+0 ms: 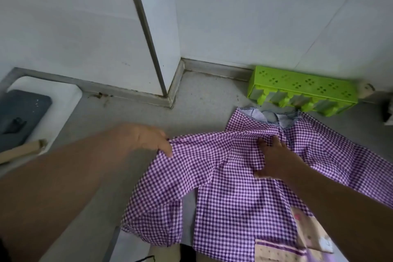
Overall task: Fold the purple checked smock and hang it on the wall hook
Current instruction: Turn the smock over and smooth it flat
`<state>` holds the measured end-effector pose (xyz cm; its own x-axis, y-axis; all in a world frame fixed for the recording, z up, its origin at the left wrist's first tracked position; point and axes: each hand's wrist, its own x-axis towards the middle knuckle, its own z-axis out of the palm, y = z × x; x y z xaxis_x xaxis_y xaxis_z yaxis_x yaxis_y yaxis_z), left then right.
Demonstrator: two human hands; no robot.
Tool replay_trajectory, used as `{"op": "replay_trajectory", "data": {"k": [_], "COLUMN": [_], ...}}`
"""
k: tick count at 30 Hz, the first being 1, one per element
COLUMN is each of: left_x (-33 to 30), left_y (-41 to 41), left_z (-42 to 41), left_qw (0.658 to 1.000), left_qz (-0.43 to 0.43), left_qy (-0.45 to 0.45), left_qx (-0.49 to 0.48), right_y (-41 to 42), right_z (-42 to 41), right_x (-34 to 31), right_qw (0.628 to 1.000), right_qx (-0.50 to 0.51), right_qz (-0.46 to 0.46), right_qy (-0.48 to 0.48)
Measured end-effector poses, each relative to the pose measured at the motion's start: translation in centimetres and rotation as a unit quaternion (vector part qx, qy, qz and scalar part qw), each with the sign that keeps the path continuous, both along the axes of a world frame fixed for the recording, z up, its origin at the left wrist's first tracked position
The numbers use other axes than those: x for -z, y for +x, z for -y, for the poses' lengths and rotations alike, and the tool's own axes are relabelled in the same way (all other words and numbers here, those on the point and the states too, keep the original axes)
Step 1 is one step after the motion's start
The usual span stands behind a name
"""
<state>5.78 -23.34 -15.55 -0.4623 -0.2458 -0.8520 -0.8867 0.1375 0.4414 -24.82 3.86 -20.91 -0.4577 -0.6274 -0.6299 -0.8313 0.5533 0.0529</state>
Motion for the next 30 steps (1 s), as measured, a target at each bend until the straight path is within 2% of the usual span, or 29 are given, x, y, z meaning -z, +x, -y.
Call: {"op": "replay_trajectory", "data": {"k": [2,4,5,6,8,9,10,12,14,16,17,19,21,22,25,27,30], "left_x": [-1.6,-3.3,-3.8,-3.6,-3.6,-3.5,-2.9,-2.4,-2.3,-1.5,-1.0,0.0,1.3,2.1,3.7,3.5,2.0], "left_y": [-0.1,0.0,0.0,0.1,0.4,0.6,0.9,0.8,0.6,0.6,0.8,1.1,1.3,1.4,1.2,0.6,-1.3], "left_z": [0.9,1.7,2.0,2.6,3.4,3.6,4.0,4.1,3.7,3.0,2.5,1.2,-0.6,-1.4,-3.4,-4.0,-4.2], "left_qw": [0.994,0.974,0.971,0.974,0.99,0.978,0.962,0.932,0.867,0.794,0.772,0.772,0.796,0.812,0.861,0.863,0.87], "left_qz": [-0.072,-0.123,-0.122,-0.115,-0.022,0.029,0.063,0.095,0.105,0.038,-0.024,-0.133,-0.125,-0.101,-0.034,-0.005,0.107], "left_qy": [-0.044,-0.012,-0.008,-0.027,-0.136,-0.198,-0.244,-0.332,-0.474,-0.591,-0.611,-0.541,-0.421,-0.383,-0.355,-0.358,-0.308], "left_qx": [-0.065,-0.187,-0.205,-0.193,-0.033,0.054,0.102,0.11,0.11,0.137,0.173,0.305,0.416,0.429,0.363,0.357,0.37], "right_y": [-0.1,-0.1,0.0,0.1,0.3,0.3,0.4,0.4,0.4,0.4,0.4,0.3,0.3,0.3,0.2,0.2,0.1], "right_z": [0.0,0.2,0.3,0.4,0.5,0.6,0.7,0.8,0.8,0.9,0.9,1.0,1.1,1.1,1.1,1.0,0.7], "right_x": [0.1,0.2,0.0,-0.1,-0.5,-0.6,-0.7,-0.7,-0.7,-0.7,-0.7,-0.6,-0.5,-0.4,-0.4,-0.3,0.0], "right_qw": [1.0,1.0,1.0,1.0,1.0,1.0,1.0,0.999,0.999,0.999,0.999,0.999,0.999,0.999,0.999,0.999,0.999], "right_qx": [0.01,0.016,0.017,0.02,0.024,0.025,0.025,0.025,0.027,0.026,0.025,0.024,0.023,0.024,0.025,0.023,0.025], "right_qz": [-0.001,-0.005,-0.006,-0.006,-0.007,-0.007,-0.008,-0.009,-0.007,-0.007,-0.008,-0.009,-0.01,-0.009,-0.012,-0.012,-0.009], "right_qy": [-0.003,0.0,0.003,0.006,0.014,0.015,0.017,0.019,0.022,0.025,0.026,0.028,0.029,0.029,0.028,0.026,0.02]}}
